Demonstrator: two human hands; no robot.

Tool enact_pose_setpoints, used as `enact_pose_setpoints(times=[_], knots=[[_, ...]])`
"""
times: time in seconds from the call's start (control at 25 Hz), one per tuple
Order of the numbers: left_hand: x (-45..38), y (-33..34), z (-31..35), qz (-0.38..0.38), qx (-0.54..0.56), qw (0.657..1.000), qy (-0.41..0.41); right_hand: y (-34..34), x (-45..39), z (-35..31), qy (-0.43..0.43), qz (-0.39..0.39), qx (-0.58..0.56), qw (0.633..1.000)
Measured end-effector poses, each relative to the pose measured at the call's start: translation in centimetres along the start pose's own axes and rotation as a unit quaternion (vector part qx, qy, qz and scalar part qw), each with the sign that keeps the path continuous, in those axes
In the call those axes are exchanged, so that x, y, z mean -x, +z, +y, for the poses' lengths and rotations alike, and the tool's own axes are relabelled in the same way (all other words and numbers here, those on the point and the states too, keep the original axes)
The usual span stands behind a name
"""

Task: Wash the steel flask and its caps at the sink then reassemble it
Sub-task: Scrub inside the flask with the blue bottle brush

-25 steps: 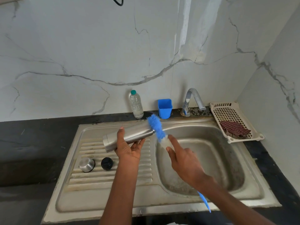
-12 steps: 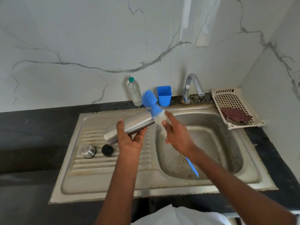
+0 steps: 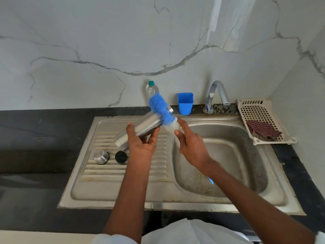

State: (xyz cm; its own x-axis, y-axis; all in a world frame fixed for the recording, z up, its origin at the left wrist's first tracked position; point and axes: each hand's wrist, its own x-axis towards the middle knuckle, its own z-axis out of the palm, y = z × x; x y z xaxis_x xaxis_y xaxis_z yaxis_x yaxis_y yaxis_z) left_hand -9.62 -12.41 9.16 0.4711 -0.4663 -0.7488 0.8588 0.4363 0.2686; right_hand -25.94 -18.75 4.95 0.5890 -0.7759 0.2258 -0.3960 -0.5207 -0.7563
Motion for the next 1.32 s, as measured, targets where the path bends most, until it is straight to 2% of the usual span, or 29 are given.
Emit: enact_pose_setpoints(times=[0.08, 0.16, 0.24, 0.32, 0.48, 0.6, 0.68, 0.84, 0.92, 1.04, 1.2, 1.32], knots=[[-0.4, 0.5, 1.6, -0.005, 0.003, 1.0, 0.011, 0.5, 2.2, 1.1, -0.005, -0.017, 0.03, 0.999], [-0.5, 0.3, 3.1, 0.002, 0.001, 1.0, 0.018, 0.1, 4.2, 3.2, 0.056, -0.045, 0.053, 0.996], [-0.7, 0.0, 4.0, 0.012, 0.001, 1.0, 0.022, -1.2, 4.6, 4.2, 0.117, -0.045, -0.065, 0.99], [-0.9, -0.4, 4.2, 0.005, -0.041, 0.998, 0.039, -3.2, 3.8, 3.6, 0.112, -0.04, -0.205, 0.972], [-1.6, -0.7, 4.3, -0.041, -0.087, 0.995, 0.025, -8.1, -0.8, 1.5, 0.077, -0.068, -0.263, 0.959], [-1.1, -0.4, 3.9, -0.129, -0.113, 0.985, -0.026, -10.0, -3.6, -0.4, 0.026, -0.137, -0.212, 0.967], [-0.6, 0.1, 3.4, -0.165, -0.162, 0.973, -0.023, -10.1, -4.5, -0.9, -0.013, -0.191, -0.165, 0.968], [-0.2, 0.9, 3.5, -0.147, -0.197, 0.969, 0.029, -10.3, -5.3, 0.3, 0.0, -0.185, -0.165, 0.969], [0.0, 0.8, 3.2, -0.137, -0.249, 0.959, -0.004, -9.5, -5.4, -0.8, -0.006, -0.211, -0.169, 0.963], [0.4, 0.4, 2.8, -0.135, -0.318, 0.938, -0.037, -8.1, -5.6, -2.8, -0.097, -0.262, -0.094, 0.956], [-0.9, 0.0, 4.7, -0.126, -0.259, 0.958, -0.015, -10.6, -6.0, -0.1, -0.025, -0.204, -0.127, 0.97], [-1.6, -0.9, 4.0, -0.135, -0.3, 0.938, -0.104, -8.7, -5.3, -1.3, -0.04, -0.217, -0.151, 0.964]])
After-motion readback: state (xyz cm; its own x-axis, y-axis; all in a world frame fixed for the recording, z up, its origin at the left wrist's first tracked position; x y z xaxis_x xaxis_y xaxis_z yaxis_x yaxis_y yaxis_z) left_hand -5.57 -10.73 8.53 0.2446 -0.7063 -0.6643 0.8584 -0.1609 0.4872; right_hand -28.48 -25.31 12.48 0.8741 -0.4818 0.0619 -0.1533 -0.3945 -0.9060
